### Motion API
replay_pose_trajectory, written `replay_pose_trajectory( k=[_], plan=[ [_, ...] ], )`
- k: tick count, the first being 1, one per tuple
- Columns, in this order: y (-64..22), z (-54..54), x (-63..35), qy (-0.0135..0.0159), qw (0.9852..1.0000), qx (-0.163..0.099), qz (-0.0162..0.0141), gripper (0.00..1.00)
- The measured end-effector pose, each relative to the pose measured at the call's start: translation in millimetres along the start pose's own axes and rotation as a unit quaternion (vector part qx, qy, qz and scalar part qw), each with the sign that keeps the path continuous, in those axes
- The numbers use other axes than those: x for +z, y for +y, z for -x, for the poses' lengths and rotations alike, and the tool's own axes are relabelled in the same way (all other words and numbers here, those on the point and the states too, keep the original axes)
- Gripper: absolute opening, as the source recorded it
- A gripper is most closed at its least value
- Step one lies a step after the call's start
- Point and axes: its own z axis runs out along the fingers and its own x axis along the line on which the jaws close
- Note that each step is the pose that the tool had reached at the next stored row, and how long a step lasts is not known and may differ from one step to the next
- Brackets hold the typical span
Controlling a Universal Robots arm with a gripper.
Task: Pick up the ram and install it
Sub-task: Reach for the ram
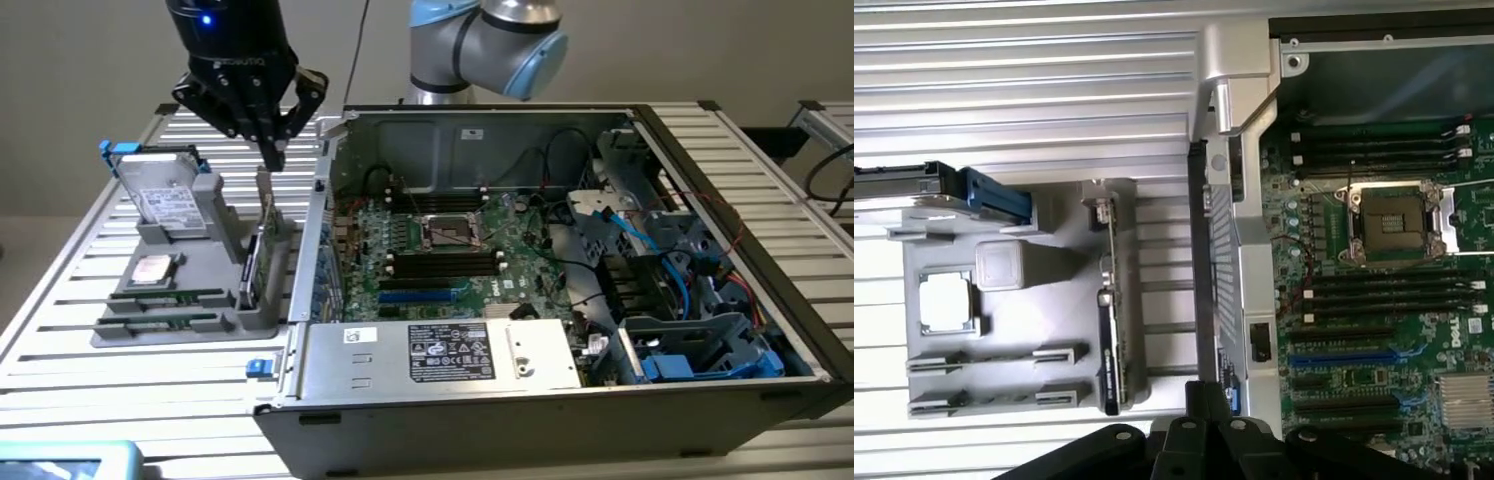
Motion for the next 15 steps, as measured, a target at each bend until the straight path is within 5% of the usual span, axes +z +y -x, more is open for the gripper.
replay_pose_trajectory(
  k=[15],
  plan=[
    [-18.6,-29.8,10.9,0.0011,1.0000,0.000,0.0002,0.11]
  ],
)
